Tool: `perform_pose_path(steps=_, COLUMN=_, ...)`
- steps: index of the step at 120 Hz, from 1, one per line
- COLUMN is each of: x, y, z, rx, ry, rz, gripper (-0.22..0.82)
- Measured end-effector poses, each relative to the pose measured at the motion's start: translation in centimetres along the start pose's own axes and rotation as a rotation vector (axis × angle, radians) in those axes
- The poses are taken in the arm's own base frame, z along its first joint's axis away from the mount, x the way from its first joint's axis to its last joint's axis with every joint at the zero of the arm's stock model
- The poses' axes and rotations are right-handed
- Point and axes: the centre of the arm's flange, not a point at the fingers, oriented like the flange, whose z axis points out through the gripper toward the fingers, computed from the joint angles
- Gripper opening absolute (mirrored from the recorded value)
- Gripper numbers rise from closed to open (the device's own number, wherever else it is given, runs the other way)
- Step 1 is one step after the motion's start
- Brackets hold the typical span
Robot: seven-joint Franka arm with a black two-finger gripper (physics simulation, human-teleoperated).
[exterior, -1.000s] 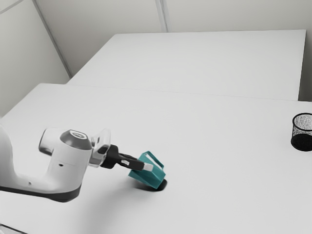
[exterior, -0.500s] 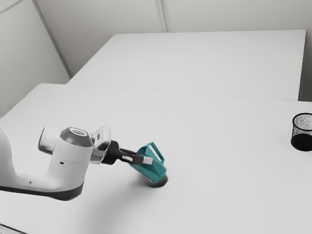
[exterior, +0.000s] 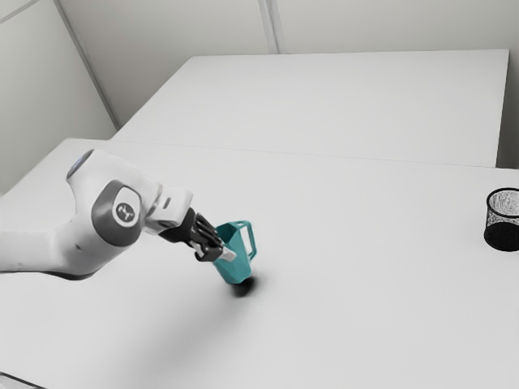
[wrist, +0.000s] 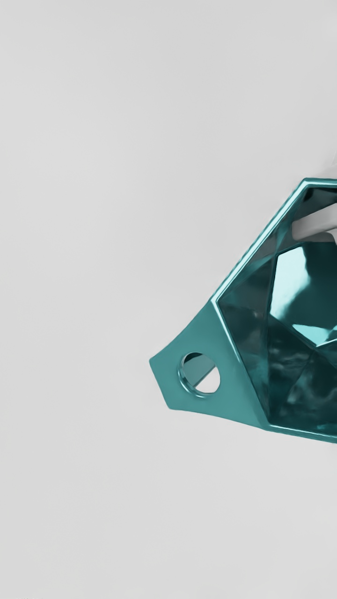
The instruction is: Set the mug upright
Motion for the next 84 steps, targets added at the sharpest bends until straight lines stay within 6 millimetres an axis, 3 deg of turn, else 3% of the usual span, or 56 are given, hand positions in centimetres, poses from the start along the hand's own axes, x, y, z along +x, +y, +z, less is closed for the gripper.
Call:
perform_pose_path(steps=17, x=-1.4, y=-1.2, z=-1.0, rx=0.068, ry=-0.18, rz=0.011, gripper=-0.18)
perform_pose_path(steps=35, x=-2.3, y=-2.0, z=-0.5, rx=0.121, ry=-0.277, rz=-0.093, gripper=-0.18)
perform_pose_path(steps=84, x=-1.6, y=-2.8, z=-0.3, rx=0.228, ry=-0.251, rz=-0.404, gripper=-0.18)
